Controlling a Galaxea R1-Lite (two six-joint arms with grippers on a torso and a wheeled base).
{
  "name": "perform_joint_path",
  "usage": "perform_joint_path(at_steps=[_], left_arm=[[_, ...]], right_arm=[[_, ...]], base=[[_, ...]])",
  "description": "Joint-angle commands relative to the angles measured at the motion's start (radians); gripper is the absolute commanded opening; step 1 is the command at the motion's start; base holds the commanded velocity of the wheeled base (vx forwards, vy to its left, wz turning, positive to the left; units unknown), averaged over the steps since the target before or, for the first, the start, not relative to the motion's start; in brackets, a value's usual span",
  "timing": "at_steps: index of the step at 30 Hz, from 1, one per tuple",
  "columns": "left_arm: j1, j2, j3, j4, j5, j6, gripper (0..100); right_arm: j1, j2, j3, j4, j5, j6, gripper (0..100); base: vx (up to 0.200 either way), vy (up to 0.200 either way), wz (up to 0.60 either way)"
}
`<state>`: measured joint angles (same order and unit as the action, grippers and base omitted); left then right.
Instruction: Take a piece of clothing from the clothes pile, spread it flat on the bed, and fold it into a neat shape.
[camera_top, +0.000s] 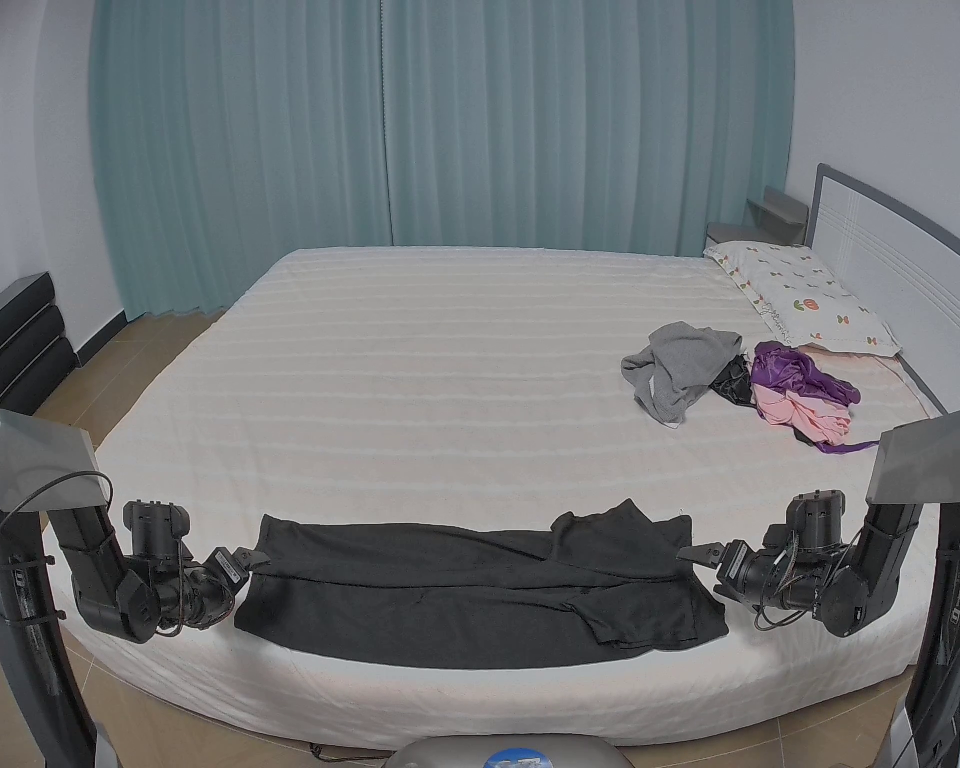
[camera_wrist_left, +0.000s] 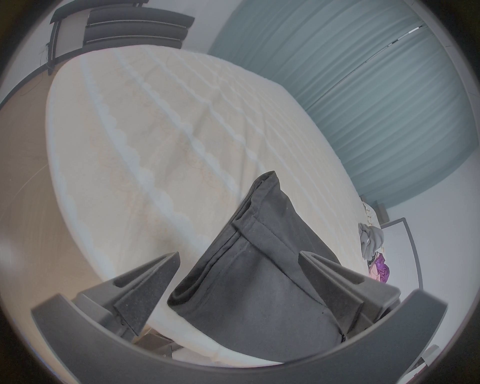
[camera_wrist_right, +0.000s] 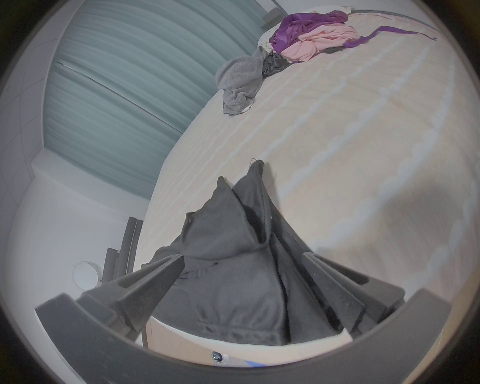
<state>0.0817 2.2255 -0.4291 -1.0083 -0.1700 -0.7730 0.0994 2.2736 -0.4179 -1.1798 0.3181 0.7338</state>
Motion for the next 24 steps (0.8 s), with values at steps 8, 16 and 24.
perform_joint_path(at_steps=[8, 16, 24], left_arm=[[-0.069, 0.065, 0.124, -0.131, 0.132, 0.037, 100], [-0.089, 0.098, 0.105, -0.173, 0.178, 0.050, 100], [-0.088, 0.108, 0.107, -0.174, 0.202, 0.043, 0]], right_arm=[[0.068, 0.021, 0.076, -0.038, -0.093, 0.039, 100], [0.083, 0.041, 0.079, -0.035, -0.146, 0.039, 100], [0.099, 0.041, 0.116, -0.029, -0.178, 0.027, 100]], base=[[0.000, 0.000, 0.00], [0.000, 0.000, 0.00], [0.000, 0.000, 0.00]])
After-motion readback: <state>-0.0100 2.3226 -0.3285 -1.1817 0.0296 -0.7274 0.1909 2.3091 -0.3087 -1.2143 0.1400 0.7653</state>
